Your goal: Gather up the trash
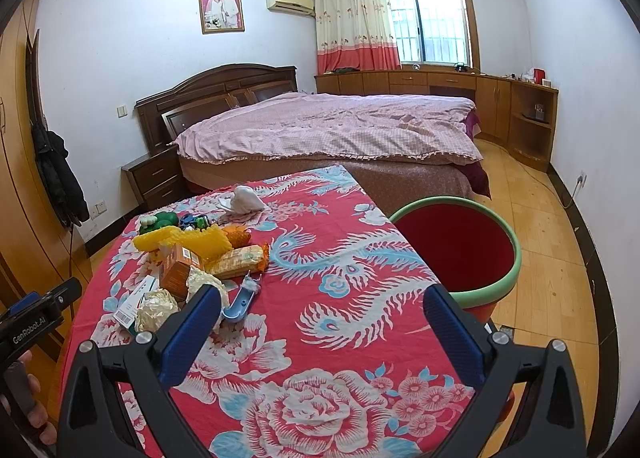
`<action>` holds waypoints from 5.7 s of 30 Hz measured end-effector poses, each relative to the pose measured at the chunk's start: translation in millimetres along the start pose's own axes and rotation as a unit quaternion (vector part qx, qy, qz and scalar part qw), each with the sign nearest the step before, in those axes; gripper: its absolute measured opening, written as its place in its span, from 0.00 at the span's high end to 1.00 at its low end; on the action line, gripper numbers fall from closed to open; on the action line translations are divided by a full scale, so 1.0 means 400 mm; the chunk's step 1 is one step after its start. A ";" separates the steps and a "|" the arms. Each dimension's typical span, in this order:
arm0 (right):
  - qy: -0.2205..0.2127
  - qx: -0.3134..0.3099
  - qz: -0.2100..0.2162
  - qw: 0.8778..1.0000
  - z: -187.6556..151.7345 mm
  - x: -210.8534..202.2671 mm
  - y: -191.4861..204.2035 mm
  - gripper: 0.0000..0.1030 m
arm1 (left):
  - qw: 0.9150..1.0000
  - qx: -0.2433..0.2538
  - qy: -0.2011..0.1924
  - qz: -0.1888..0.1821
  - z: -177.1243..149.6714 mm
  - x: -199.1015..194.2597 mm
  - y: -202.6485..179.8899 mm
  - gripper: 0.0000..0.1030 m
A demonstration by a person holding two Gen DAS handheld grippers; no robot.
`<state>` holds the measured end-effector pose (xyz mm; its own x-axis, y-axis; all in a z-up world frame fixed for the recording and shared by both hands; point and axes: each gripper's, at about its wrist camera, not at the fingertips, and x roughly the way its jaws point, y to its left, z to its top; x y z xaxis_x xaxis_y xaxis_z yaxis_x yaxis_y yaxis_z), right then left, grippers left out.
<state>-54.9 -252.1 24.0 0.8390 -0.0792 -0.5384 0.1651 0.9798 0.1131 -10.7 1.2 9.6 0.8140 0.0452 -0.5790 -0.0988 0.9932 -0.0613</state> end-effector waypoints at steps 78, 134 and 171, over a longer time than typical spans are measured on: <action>0.134 -0.021 0.053 0.989 -0.054 0.236 0.056 0.00 | 0.988 0.024 0.135 -0.067 -0.025 0.334 0.031 0.46; 0.051 0.006 0.084 0.995 0.172 0.160 -0.059 0.87 | 0.974 0.048 0.092 -0.204 0.106 0.123 -0.266 0.46; 0.075 0.175 -0.043 0.981 0.080 0.368 -0.580 0.68 | 0.924 0.213 0.152 -0.278 0.027 0.320 -0.882 0.46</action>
<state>46.7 -496.9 -54.7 0.7327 -0.1061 -0.6722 0.4222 0.8456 0.3267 134.8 -342.3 -34.0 0.4661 -0.4521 -0.7605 0.5733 0.8090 -0.1295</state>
